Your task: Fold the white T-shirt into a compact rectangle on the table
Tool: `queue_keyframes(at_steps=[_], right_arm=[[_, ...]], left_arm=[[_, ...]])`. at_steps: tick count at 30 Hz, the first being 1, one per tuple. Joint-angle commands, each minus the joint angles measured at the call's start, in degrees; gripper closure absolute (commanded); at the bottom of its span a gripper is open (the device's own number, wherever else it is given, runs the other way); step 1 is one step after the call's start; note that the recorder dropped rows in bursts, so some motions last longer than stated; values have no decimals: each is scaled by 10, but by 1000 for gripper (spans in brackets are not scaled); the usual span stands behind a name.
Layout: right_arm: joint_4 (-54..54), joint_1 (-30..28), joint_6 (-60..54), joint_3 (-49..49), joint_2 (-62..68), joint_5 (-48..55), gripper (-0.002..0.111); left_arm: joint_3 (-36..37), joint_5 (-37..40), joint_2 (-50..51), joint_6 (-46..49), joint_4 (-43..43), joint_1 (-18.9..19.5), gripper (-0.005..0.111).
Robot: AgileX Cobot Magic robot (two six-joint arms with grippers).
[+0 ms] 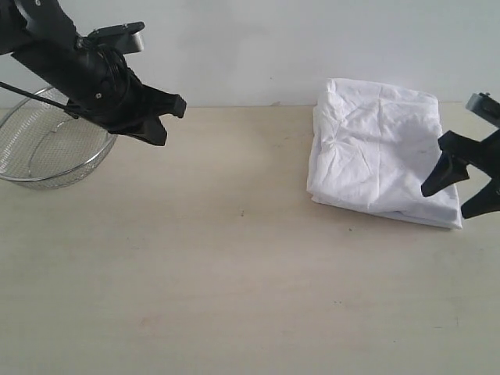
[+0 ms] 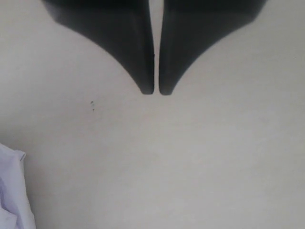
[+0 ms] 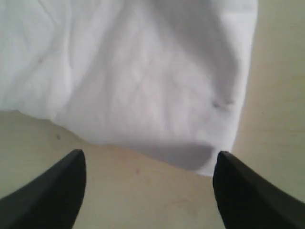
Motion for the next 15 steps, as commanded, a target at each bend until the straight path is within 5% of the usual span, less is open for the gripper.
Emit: queue_keyframes(at_steps=[1, 15], right_arm=[[-7, -13, -12, 14, -9, -24, 41], [52, -18, -35, 14, 39, -58, 41]], left_arm=[[2, 8, -5, 4, -7, 1, 102], [2, 7, -5, 7, -11, 1, 102]])
